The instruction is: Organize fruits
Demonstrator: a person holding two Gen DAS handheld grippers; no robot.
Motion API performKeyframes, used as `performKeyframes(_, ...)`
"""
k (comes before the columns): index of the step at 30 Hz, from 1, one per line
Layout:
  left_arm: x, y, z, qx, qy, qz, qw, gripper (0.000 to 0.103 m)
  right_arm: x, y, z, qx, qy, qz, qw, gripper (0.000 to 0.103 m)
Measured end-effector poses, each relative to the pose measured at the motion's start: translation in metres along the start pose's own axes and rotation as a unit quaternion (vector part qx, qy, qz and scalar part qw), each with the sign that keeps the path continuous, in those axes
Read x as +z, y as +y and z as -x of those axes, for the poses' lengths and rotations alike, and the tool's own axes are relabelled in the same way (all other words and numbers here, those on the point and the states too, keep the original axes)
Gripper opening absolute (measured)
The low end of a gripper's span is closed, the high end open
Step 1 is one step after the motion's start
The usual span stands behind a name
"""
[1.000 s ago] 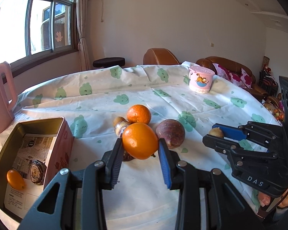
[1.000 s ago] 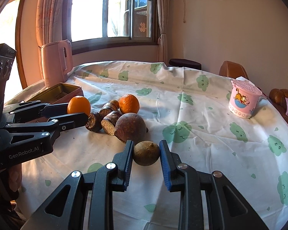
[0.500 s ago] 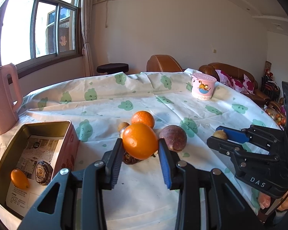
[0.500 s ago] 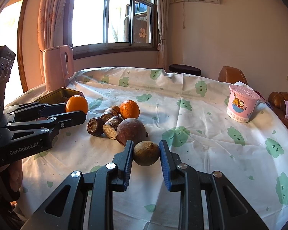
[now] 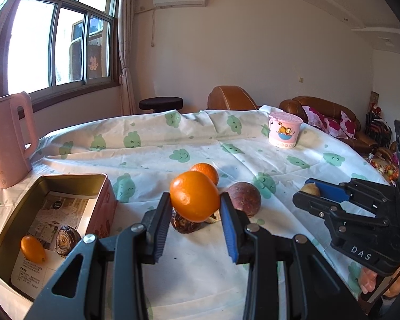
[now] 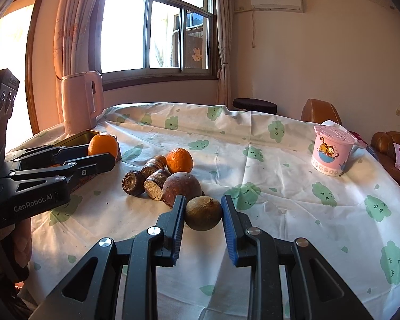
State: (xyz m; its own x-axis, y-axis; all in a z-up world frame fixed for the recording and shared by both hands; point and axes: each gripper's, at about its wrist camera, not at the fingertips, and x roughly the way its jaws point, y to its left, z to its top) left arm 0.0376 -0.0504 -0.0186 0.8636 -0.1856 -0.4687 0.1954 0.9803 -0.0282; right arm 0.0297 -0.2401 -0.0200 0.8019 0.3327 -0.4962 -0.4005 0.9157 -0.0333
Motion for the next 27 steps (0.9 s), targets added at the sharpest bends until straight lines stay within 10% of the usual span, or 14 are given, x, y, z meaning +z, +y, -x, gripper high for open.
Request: performKeyframes(27,0.0,0.007,0.016,0.02,-0.044,0.017,0.9987,0.038,-0.002,-0.001,0.013,-0.006,-0.038,-0.004,0.999,0.029)
